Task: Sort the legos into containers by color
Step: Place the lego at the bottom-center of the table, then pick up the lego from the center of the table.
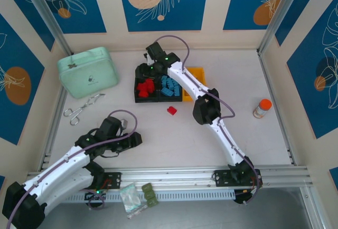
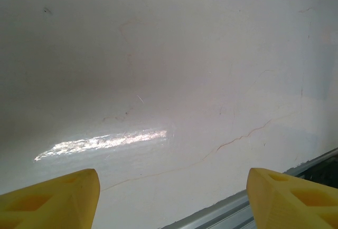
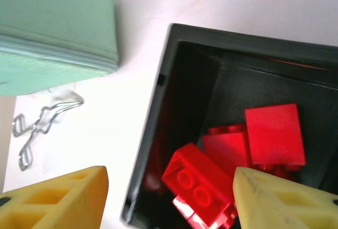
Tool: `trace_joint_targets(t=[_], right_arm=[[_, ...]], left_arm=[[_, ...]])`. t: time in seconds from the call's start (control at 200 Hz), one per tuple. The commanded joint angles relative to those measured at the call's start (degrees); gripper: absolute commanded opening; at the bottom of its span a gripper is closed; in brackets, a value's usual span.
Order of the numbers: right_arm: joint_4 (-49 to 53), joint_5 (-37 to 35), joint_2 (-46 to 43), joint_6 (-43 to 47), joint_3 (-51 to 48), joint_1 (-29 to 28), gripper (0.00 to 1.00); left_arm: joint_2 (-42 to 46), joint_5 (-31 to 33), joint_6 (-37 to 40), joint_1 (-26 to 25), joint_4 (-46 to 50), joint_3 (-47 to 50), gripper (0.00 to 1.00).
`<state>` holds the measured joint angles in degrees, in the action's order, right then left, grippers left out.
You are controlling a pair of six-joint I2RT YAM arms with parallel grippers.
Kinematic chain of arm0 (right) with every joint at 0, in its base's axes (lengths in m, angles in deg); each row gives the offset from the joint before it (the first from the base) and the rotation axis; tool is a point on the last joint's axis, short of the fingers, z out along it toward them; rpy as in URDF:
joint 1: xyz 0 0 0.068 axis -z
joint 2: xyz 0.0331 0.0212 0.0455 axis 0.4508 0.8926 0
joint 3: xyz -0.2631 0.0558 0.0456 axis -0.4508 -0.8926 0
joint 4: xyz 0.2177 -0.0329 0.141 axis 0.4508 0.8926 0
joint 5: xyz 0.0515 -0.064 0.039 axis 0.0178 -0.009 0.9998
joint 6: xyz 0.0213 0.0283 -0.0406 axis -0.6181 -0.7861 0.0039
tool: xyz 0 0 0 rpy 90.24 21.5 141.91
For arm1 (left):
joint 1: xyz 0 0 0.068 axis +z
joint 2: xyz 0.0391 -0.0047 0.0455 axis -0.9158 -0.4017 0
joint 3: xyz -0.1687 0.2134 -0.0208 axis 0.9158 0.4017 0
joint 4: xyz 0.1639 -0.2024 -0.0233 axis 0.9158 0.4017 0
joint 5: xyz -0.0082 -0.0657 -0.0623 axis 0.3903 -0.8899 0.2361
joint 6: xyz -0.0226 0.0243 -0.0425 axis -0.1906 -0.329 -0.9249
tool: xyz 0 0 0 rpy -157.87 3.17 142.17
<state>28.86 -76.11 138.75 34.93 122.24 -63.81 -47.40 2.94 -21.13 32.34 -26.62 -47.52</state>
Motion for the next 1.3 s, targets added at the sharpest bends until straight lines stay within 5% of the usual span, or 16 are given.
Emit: trace_joint_targets(t=[0.0,0.215,0.56,0.82,1.291], right_arm=[[-0.3,-2.5,-10.6,3.8,-4.1,-1.7,0.64],[-1.6,-5.6,-22.5,7.8,-18.0,-3.7,0.64],[-15.7,-7.0,-49.3,10.2,-61.8,-4.1,0.68],[-22.0,-8.1,-63.0,9.2,-84.8,-2.6,0.69],[-44.6,-12.4,-65.0,13.4,-105.4,-1.9,0.82]], left_arm=[[0.1,1.1,0.8,0.3,-0.1,-2.0,0.73],[-1.4,1.3,2.5,0.3,-1.1,-4.0,0.73],[-7.3,0.0,4.2,0.2,-5.8,-7.4,0.74],[-12.5,-1.2,4.2,-0.1,-9.3,-9.8,0.74],[-17.3,-1.8,3.5,-0.9,-11.7,-11.6,0.74]])
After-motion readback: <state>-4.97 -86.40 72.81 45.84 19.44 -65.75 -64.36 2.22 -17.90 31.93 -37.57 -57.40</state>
